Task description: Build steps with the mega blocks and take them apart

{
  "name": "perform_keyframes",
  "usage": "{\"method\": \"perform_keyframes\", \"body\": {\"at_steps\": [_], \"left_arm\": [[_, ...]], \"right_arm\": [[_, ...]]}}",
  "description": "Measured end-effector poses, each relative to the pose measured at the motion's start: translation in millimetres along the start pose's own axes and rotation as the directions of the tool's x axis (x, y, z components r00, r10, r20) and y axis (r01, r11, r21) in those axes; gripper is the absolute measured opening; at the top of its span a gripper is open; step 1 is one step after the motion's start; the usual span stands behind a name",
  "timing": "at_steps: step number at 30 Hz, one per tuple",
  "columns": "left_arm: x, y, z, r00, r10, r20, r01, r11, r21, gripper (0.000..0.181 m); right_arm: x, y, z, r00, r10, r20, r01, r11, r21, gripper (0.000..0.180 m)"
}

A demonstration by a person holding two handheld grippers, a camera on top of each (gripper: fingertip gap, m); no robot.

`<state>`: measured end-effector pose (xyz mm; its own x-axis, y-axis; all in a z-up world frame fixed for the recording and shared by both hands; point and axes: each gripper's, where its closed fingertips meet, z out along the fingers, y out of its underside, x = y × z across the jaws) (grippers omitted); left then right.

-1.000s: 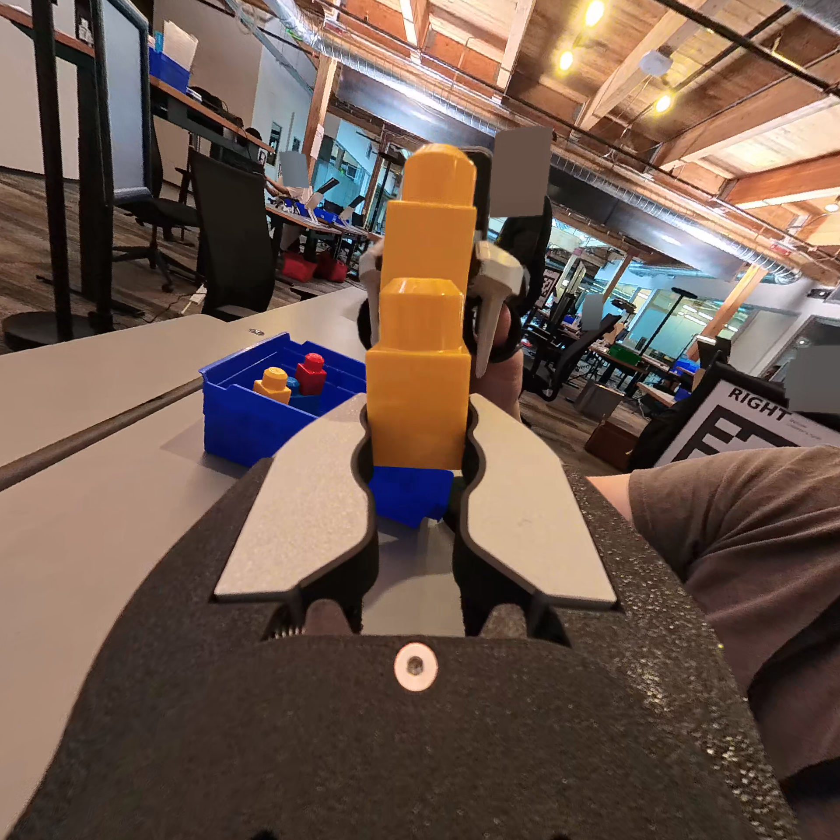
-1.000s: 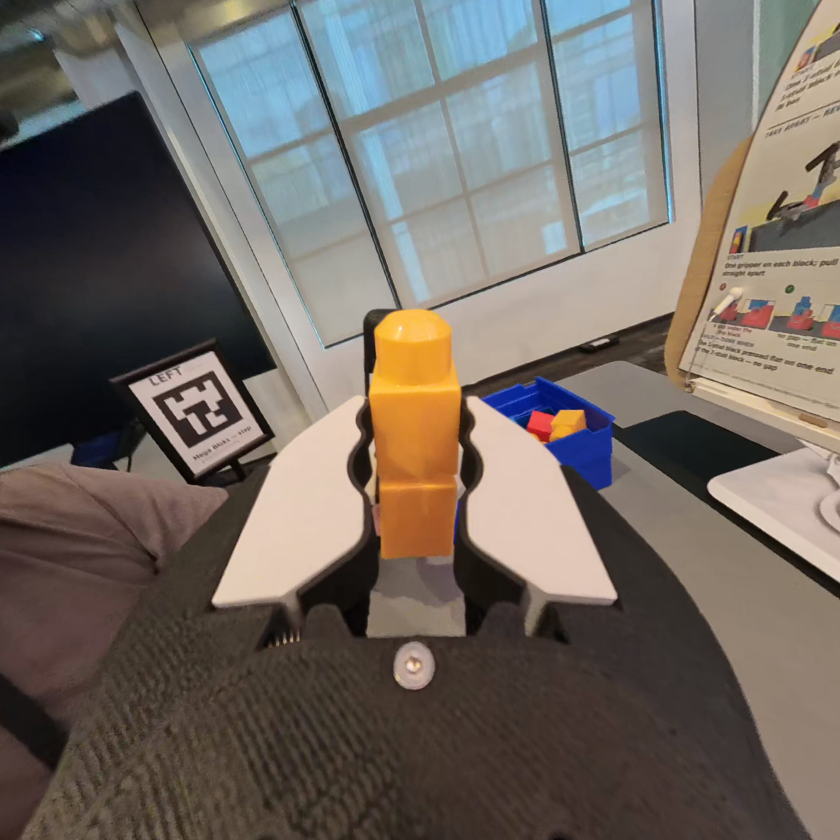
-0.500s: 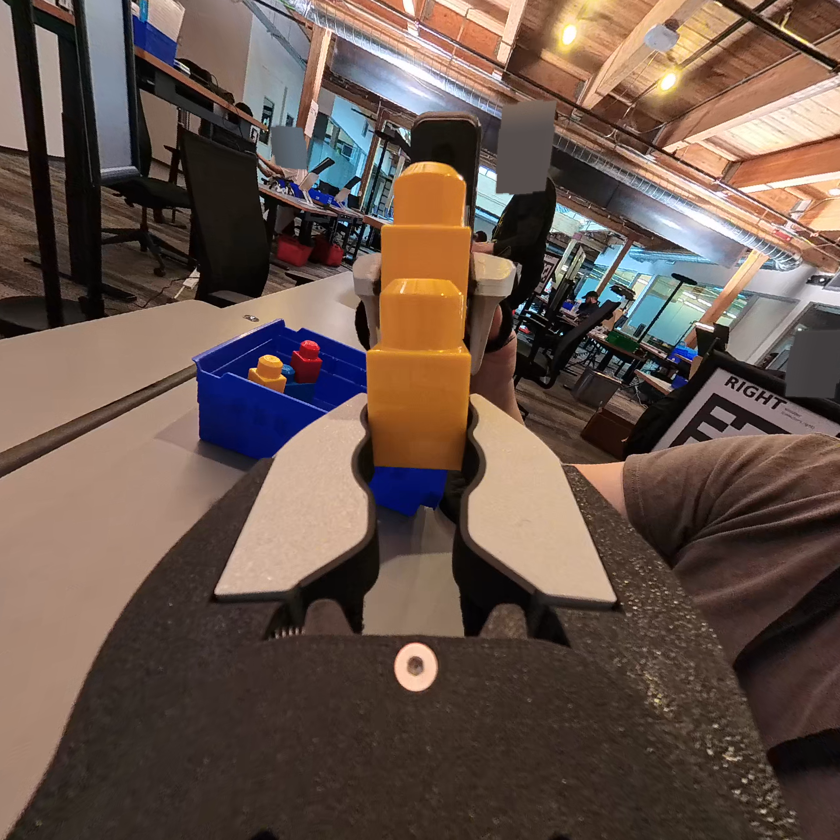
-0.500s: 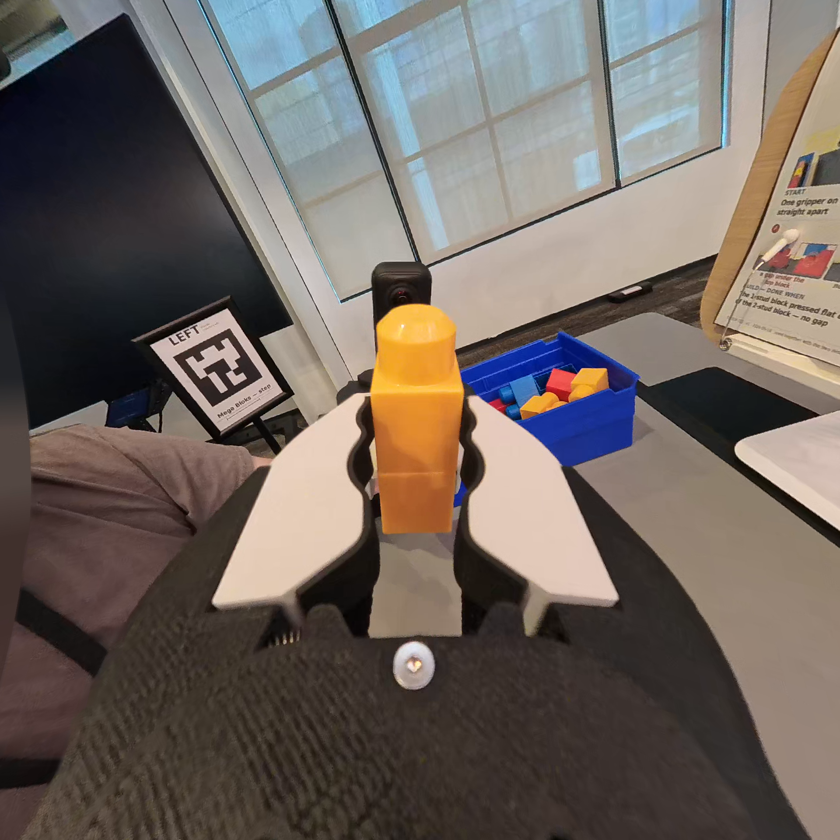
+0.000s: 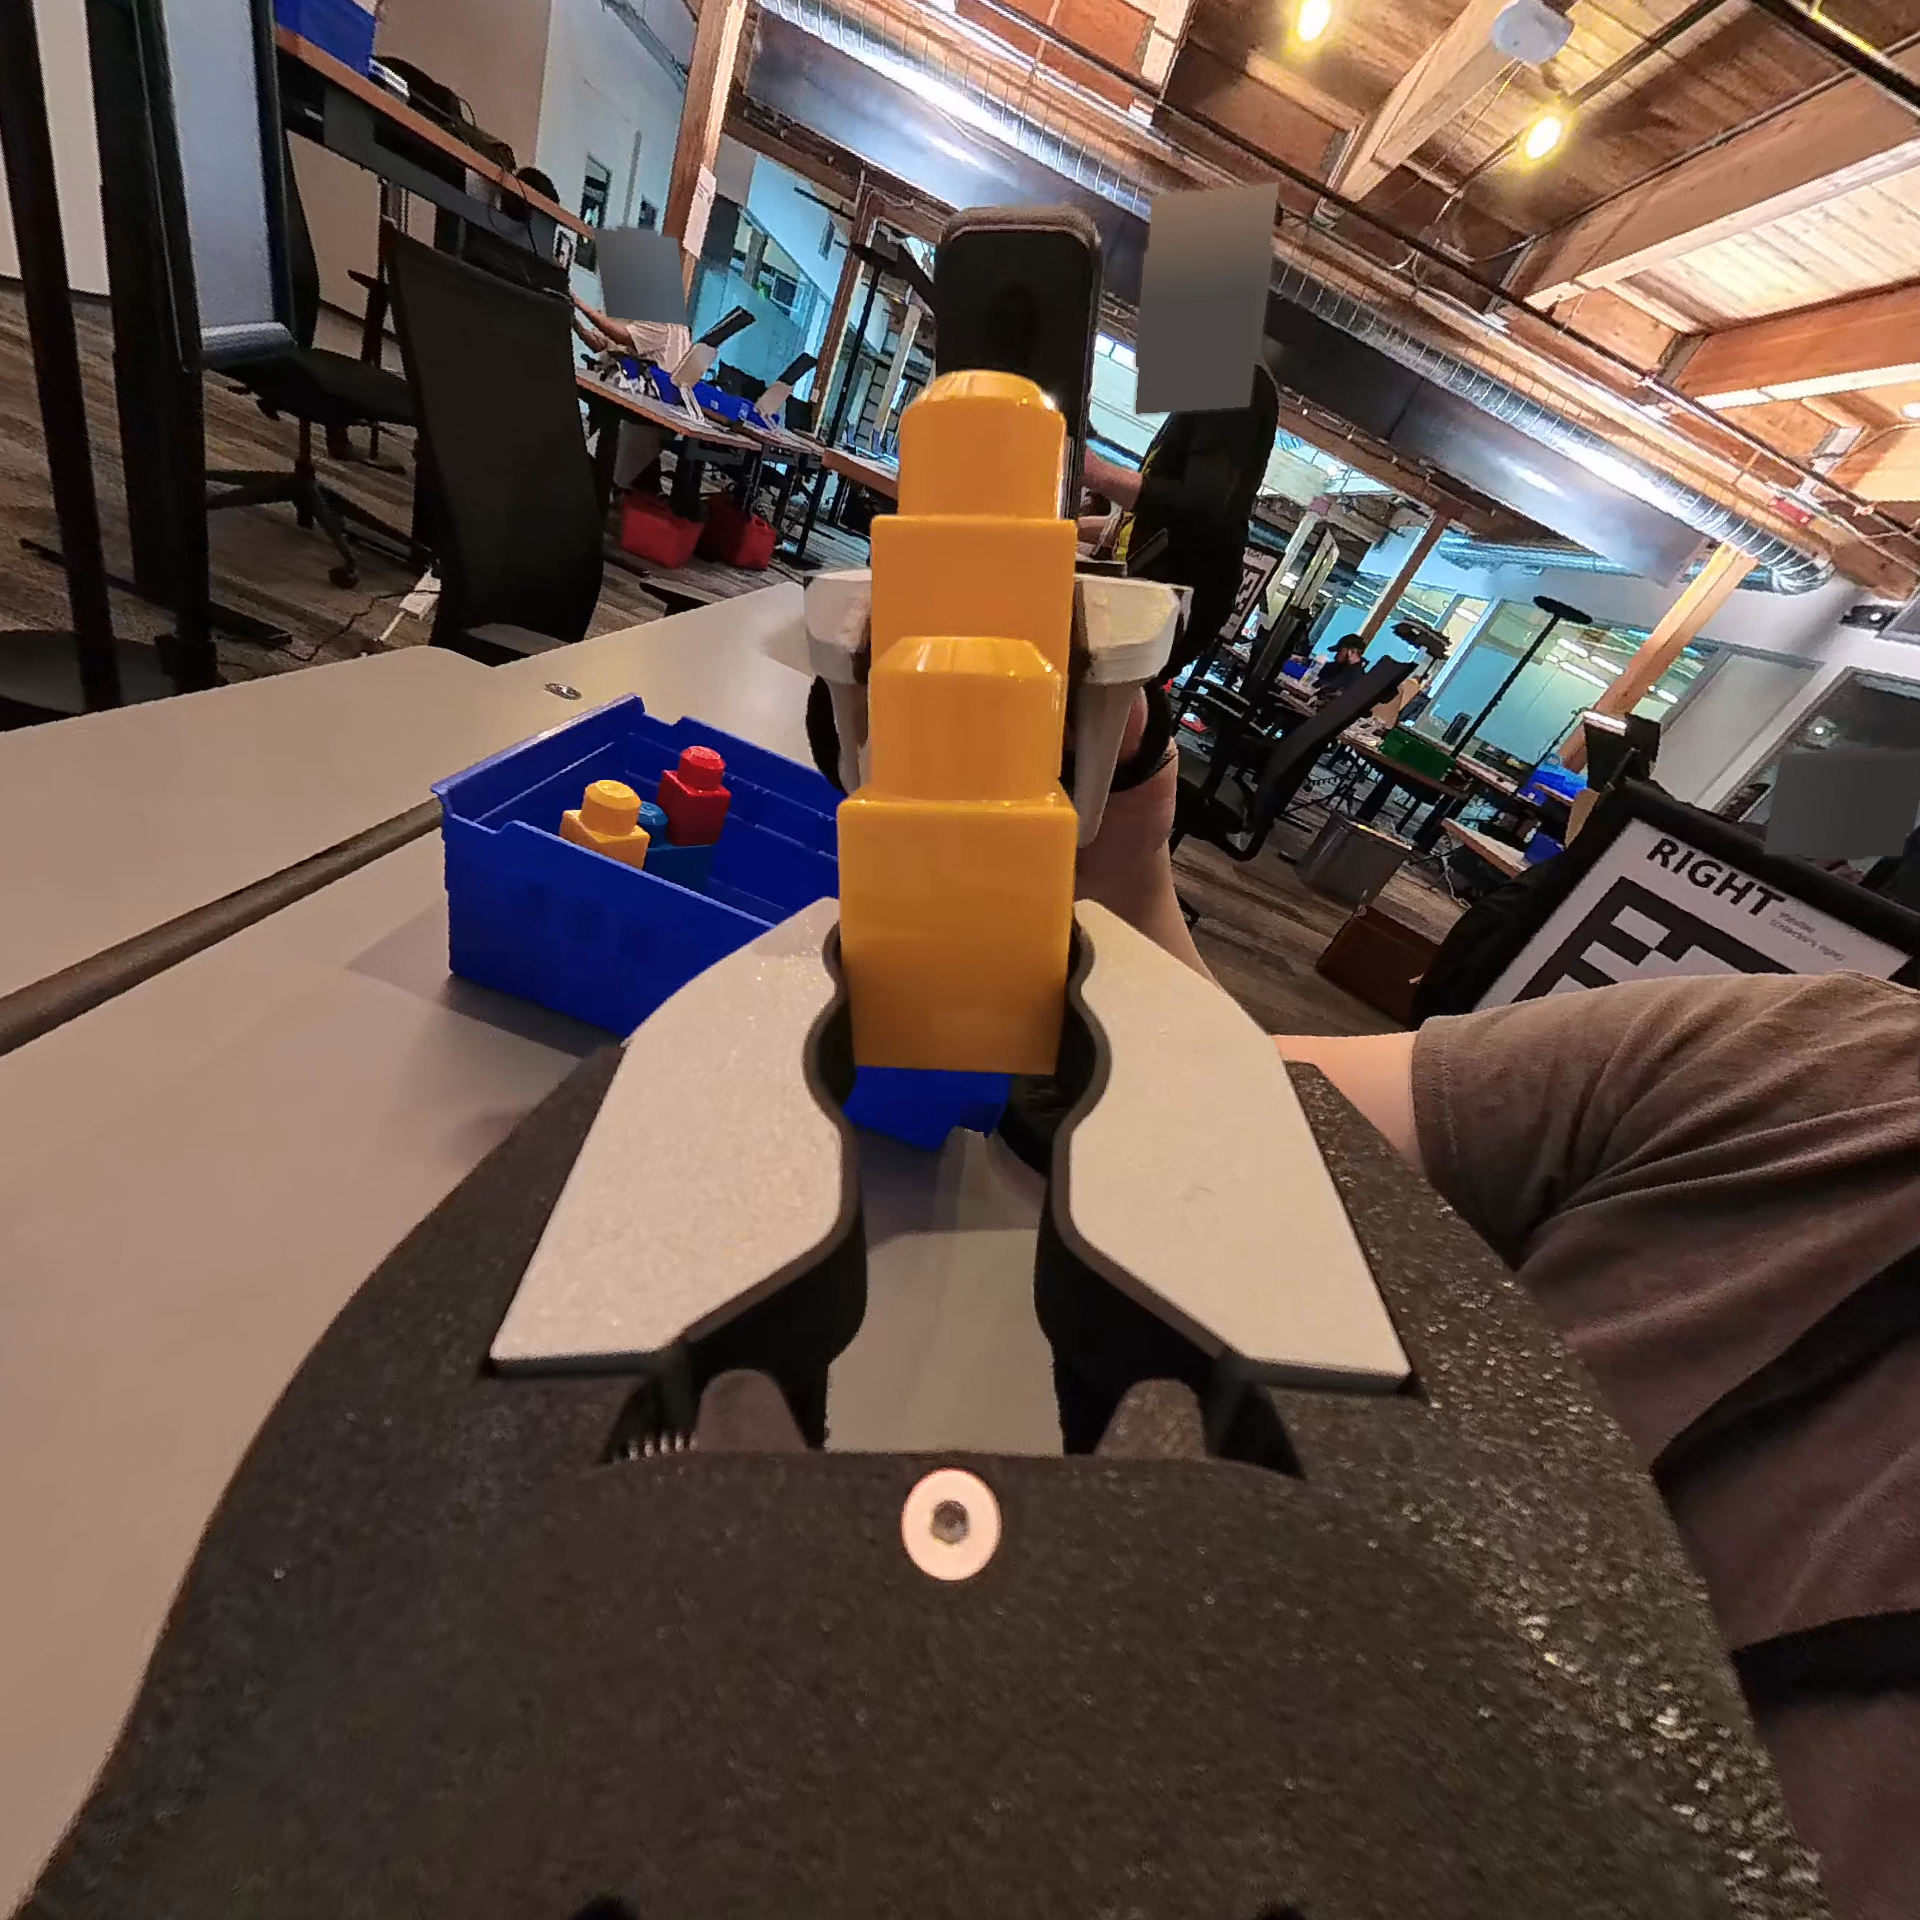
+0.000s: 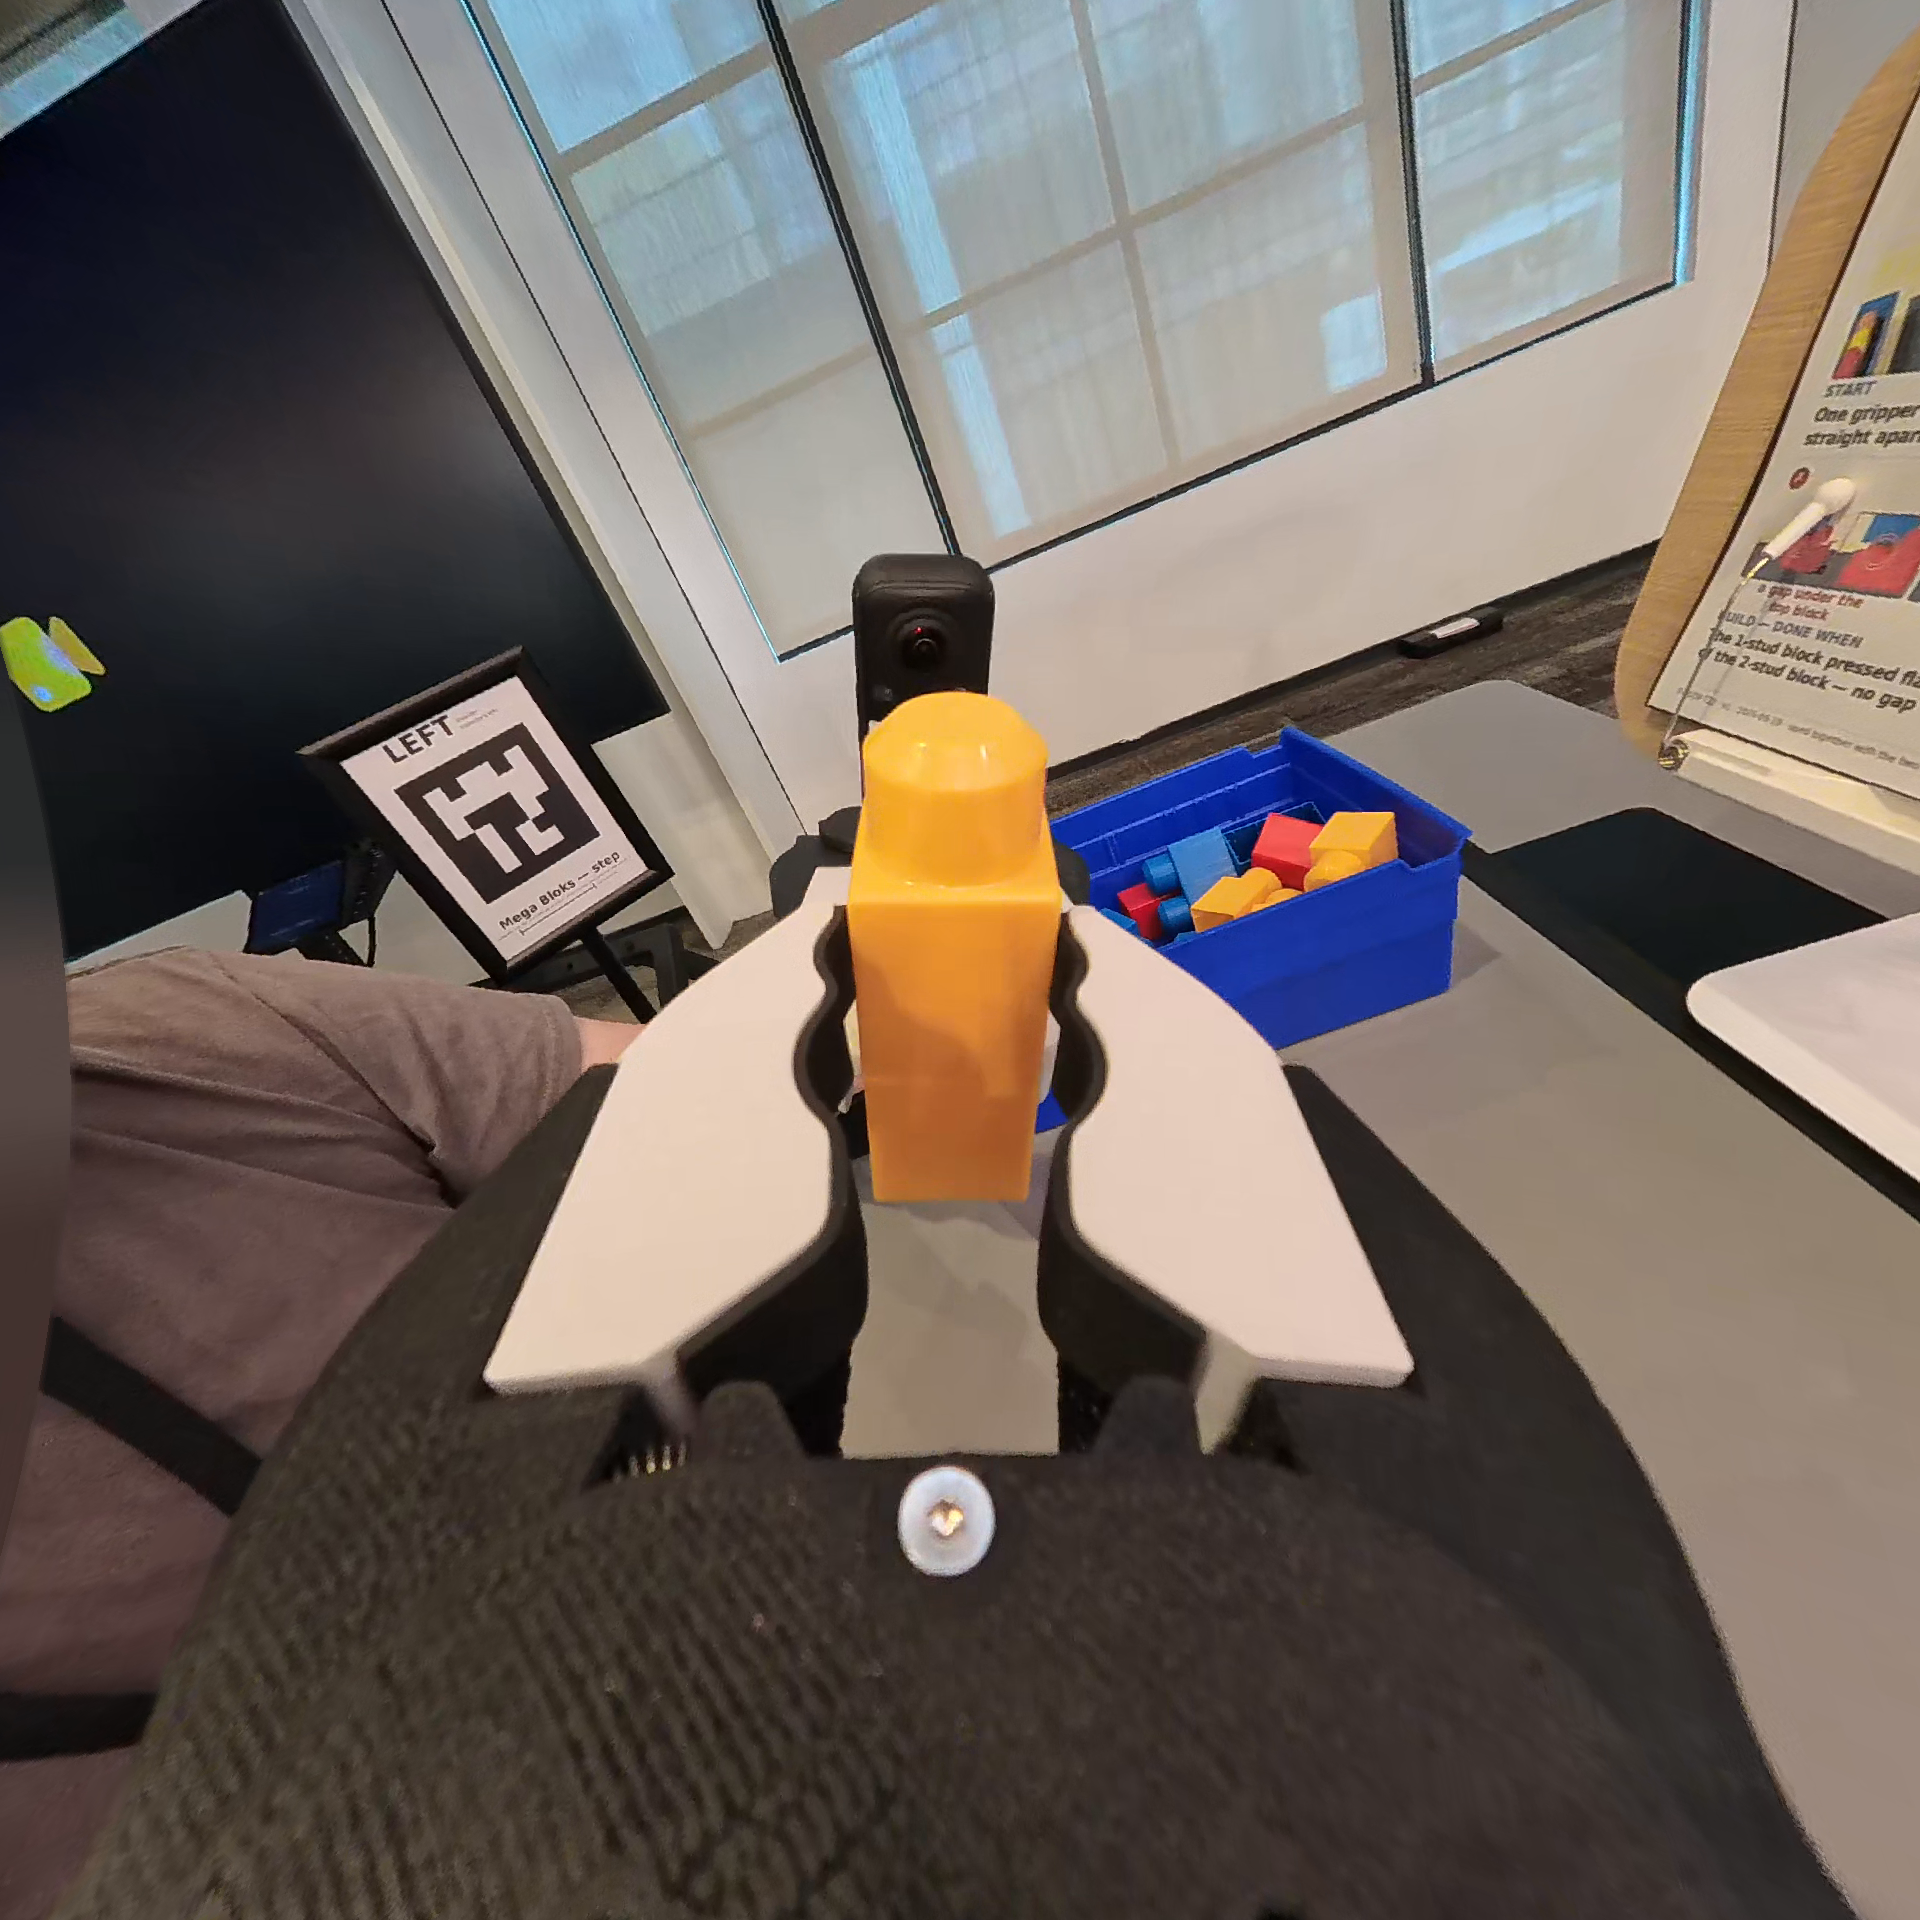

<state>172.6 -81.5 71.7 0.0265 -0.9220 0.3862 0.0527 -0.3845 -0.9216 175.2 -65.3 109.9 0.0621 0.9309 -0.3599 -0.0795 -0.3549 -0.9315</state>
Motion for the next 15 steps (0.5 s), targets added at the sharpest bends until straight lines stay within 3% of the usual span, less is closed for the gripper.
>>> {"method": "perform_keyframes", "body": {"at_steps": [4,6,11,15], "left_arm": [[-1,5,0,1.000,0.007,-0.009,-0.008,0.997,-0.081,0.037],[-7,17,1,0.998,0.058,0.031,-0.052,0.985,-0.167,0.037],[-5,41,6,0.988,0.153,0.012,-0.142,0.939,-0.314,0.037],[-7,56,10,0.975,0.221,0.015,-0.197,0.899,-0.391,0.037]], "right_arm": [[1,2,-3,1.000,-0.017,-0.021,0.016,0.999,-0.052,0.037],[-1,0,-12,0.997,-0.055,-0.046,0.051,0.994,-0.095,0.058],[3,14,-40,0.977,-0.178,-0.116,0.139,0.949,-0.282,0.059],[1,39,-41,0.974,-0.212,-0.085,0.156,0.890,-0.428,0.058]]}}
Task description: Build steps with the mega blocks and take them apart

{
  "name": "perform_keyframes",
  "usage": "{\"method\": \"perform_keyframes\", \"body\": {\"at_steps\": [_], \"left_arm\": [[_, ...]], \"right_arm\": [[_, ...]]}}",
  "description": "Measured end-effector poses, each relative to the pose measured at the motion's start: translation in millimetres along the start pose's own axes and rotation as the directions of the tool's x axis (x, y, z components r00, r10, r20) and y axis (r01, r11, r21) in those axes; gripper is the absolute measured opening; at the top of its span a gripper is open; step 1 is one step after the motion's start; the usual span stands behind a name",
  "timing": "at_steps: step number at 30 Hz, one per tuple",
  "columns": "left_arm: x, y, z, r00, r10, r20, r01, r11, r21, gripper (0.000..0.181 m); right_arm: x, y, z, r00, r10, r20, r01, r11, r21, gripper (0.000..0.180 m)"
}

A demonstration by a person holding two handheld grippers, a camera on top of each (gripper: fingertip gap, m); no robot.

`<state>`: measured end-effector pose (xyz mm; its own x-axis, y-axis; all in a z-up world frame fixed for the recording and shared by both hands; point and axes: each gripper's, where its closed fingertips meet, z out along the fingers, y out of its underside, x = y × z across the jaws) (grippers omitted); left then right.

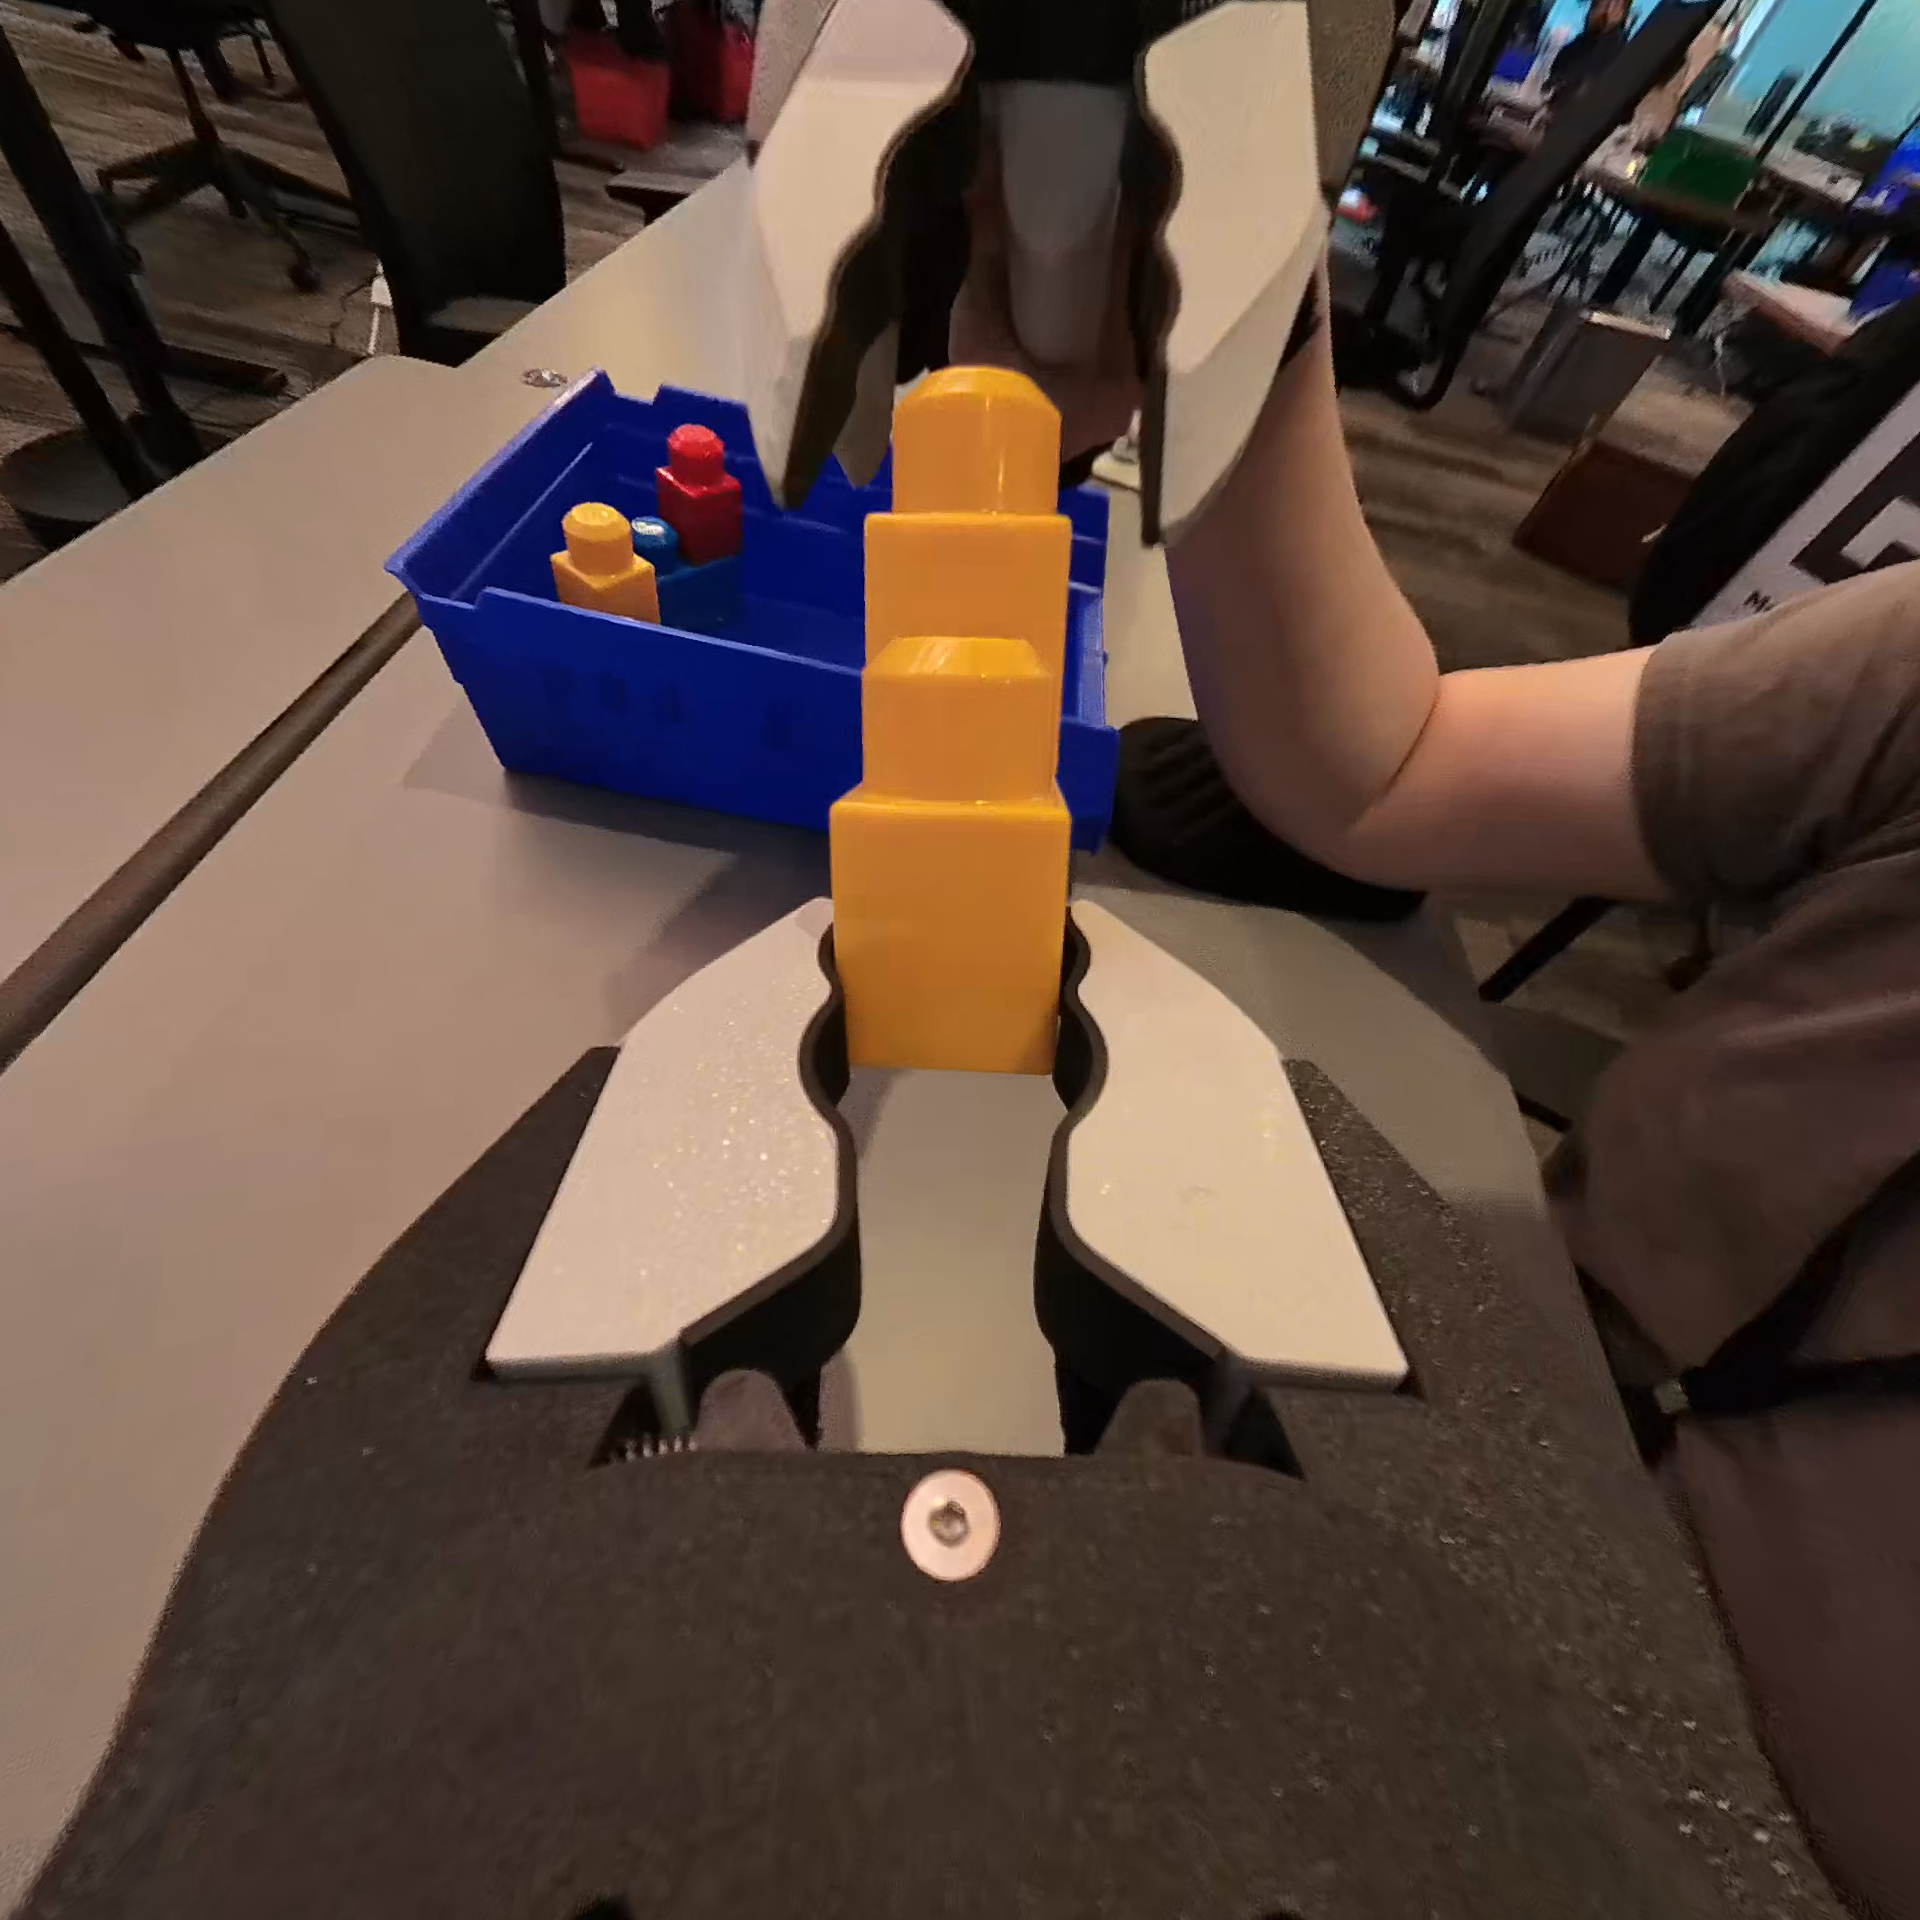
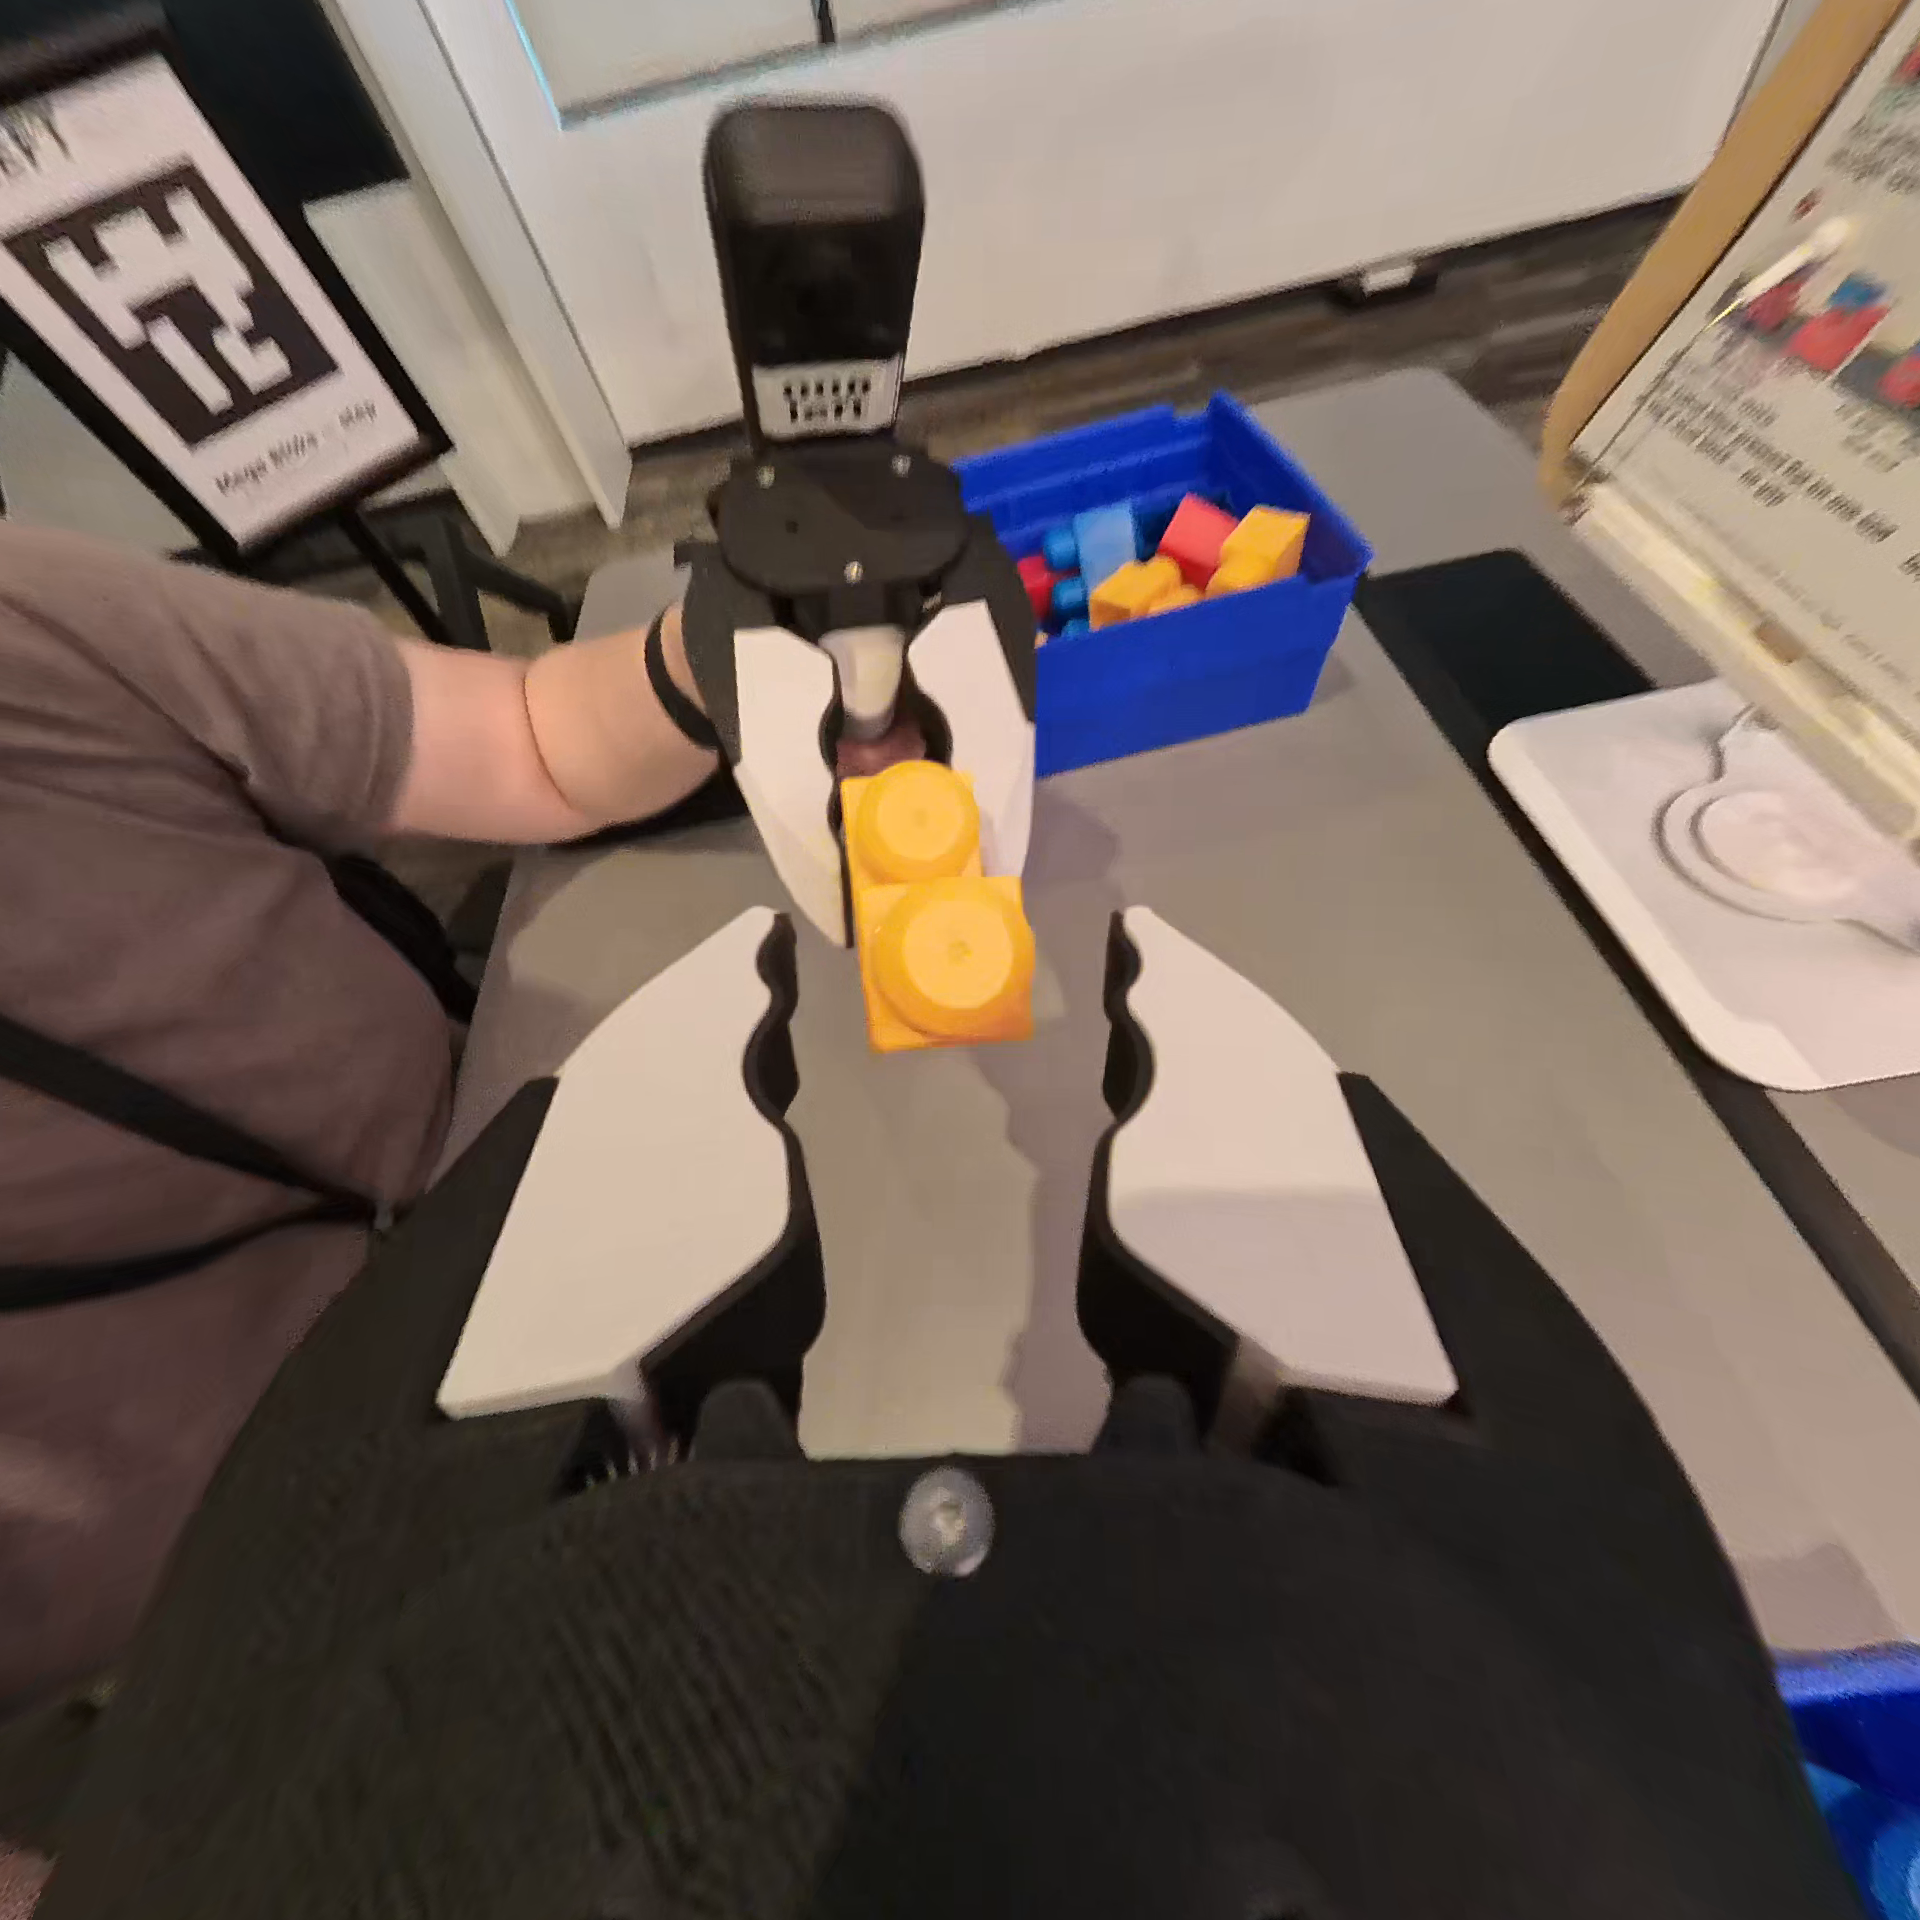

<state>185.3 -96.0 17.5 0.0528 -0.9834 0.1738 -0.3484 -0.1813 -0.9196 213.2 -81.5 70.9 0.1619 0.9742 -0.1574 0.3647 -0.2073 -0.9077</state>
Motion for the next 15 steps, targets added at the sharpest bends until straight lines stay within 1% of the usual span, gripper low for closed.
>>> {"method": "perform_keyframes", "body": {"at_steps": [2,3,4,5,6,7,8,10,11,12,13,14,15], "left_arm": [[5,2,3,1.000,0.015,-0.021,-0.015,1.000,-0.009,0.037],[4,2,3,1.000,0.019,-0.018,-0.019,1.000,-0.011,0.037],[5,2,3,0.999,0.030,-0.020,-0.030,1.000,-0.006,0.037],[7,-2,3,0.999,0.027,-0.027,-0.026,1.000,0.017,0.044],[7,-6,2,1.000,0.017,-0.023,-0.016,0.999,0.039,0.064],[5,-9,0,1.000,0.013,-0.014,-0.012,0.999,0.049,0.074],[4,-10,-2,1.000,0.014,-0.003,-0.014,0.999,0.049,0.075],[1,-11,-7,1.000,0.025,0.013,-0.025,0.999,0.046,0.076],[0,-11,-10,1.000,0.025,0.017,-0.025,0.999,0.045,0.075],[0,-12,-12,1.000,0.021,0.016,-0.022,0.999,0.046,0.074],[0,-13,-14,1.000,0.018,0.013,-0.019,0.999,0.048,0.072],[1,-13,-16,1.000,0.017,0.011,-0.018,0.999,0.049,0.071],[1,-14,-17,1.000,0.018,0.010,-0.018,0.999,0.050,0.070]], "right_arm": [[-2,15,7,1.000,-0.021,0.005,0.021,0.995,-0.099,0.055],[-4,21,8,0.999,-0.038,0.017,0.040,0.989,-0.143,0.042],[-5,24,9,0.999,-0.049,0.024,0.052,0.985,-0.167,0.035],[-6,26,7,0.998,-0.057,0.017,0.059,0.981,-0.185,0.035],[-5,25,4,0.997,-0.075,-0.003,0.073,0.978,-0.195,0.035],[-3,22,-2,0.994,-0.100,-0.037,0.092,0.978,-0.189,0.035],[-1,18,-12,0.991,-0.119,-0.068,0.106,0.979,-0.172,0.035],[0,13,-45,0.983,-0.136,-0.124,0.120,0.984,-0.129,0.035],[6,15,-67,0.971,-0.150,-0.188,0.128,0.984,-0.121,0.035],[18,22,-93,0.943,-0.171,-0.287,0.137,0.981,-0.135,0.035],[33,35,-121,0.897,-0.187,-0.400,0.128,0.977,-0.171,0.035],[47,52,-148,0.846,-0.185,-0.500,0.089,0.974,-0.210,0.035],[58,72,-171,0.806,-0.165,-0.568,0.026,0.969,-0.245,0.035]]}}
